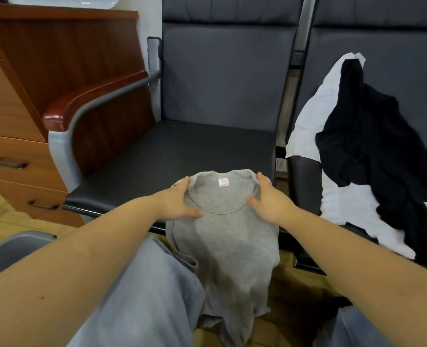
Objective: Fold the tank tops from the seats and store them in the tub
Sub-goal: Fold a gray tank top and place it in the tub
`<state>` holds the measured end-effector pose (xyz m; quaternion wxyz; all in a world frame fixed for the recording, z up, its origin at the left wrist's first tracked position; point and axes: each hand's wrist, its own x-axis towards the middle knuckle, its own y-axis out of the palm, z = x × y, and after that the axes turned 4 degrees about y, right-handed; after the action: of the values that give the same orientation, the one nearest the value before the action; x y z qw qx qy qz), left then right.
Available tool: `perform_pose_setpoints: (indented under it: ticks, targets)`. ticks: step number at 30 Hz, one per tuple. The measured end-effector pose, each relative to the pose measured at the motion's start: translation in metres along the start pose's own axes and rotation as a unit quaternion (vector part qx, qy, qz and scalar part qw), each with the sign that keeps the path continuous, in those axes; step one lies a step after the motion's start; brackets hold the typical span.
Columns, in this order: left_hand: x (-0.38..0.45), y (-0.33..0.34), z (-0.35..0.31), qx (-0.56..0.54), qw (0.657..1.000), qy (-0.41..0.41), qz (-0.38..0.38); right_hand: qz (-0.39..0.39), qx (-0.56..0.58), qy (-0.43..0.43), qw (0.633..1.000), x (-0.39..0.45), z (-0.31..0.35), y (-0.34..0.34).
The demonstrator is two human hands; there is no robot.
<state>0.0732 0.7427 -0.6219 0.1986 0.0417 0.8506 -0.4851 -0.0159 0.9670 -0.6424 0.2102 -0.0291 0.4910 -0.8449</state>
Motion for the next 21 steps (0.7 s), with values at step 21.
perform_pose_setpoints:
  ticks: [21]
  targets:
    - [0.163, -0.04, 0.035, 0.236, 0.967, 0.033, -0.094, -0.079, -0.157, -0.048, 0.983, 0.167, -0.01, 0.005]
